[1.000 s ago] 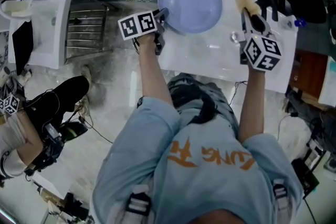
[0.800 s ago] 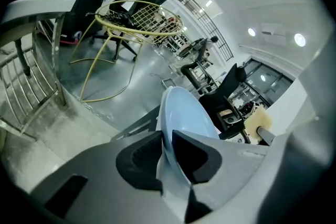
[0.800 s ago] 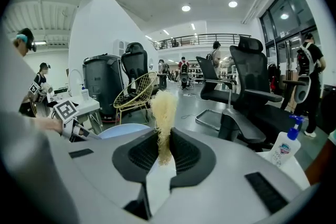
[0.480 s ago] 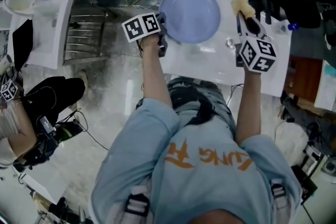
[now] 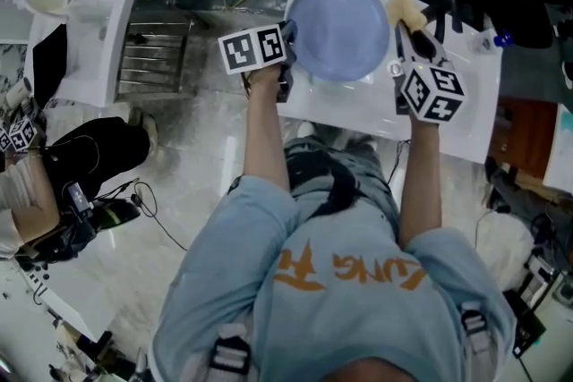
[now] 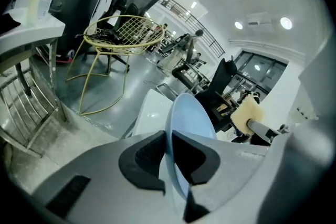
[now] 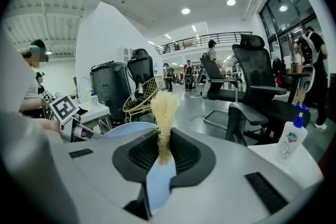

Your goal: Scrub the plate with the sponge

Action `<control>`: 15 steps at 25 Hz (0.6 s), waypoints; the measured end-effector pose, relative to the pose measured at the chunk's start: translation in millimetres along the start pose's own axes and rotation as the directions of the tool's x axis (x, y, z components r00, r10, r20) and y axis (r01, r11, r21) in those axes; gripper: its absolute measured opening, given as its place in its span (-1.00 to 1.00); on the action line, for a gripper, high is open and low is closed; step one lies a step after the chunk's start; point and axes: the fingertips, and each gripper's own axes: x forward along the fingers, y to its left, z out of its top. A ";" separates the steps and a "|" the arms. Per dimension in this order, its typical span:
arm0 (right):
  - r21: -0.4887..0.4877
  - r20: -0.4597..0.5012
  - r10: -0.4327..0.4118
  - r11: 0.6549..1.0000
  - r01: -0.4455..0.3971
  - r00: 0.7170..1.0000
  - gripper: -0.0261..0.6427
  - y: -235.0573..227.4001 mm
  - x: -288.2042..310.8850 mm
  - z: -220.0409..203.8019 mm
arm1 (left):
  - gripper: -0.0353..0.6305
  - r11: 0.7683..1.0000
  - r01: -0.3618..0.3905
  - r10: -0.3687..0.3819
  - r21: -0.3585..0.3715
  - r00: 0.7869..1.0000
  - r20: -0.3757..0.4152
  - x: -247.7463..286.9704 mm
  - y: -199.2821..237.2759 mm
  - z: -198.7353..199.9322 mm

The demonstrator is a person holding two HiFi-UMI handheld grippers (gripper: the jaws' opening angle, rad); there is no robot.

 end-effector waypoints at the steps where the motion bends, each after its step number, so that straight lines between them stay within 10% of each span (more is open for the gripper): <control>1: 0.007 -0.004 0.007 1.000 -0.007 1.000 -0.78 3.6 1.1 -2.0 | -0.79 1.000 0.011 -0.011 0.018 1.000 -0.004 -1.5 -5.8 -0.3; 15: 0.022 -0.185 0.375 0.926 -0.377 0.909 -0.78 103.9 19.2 -33.7 | -0.79 0.963 0.180 -0.165 0.199 0.982 -0.088 -9.5 -78.3 -18.3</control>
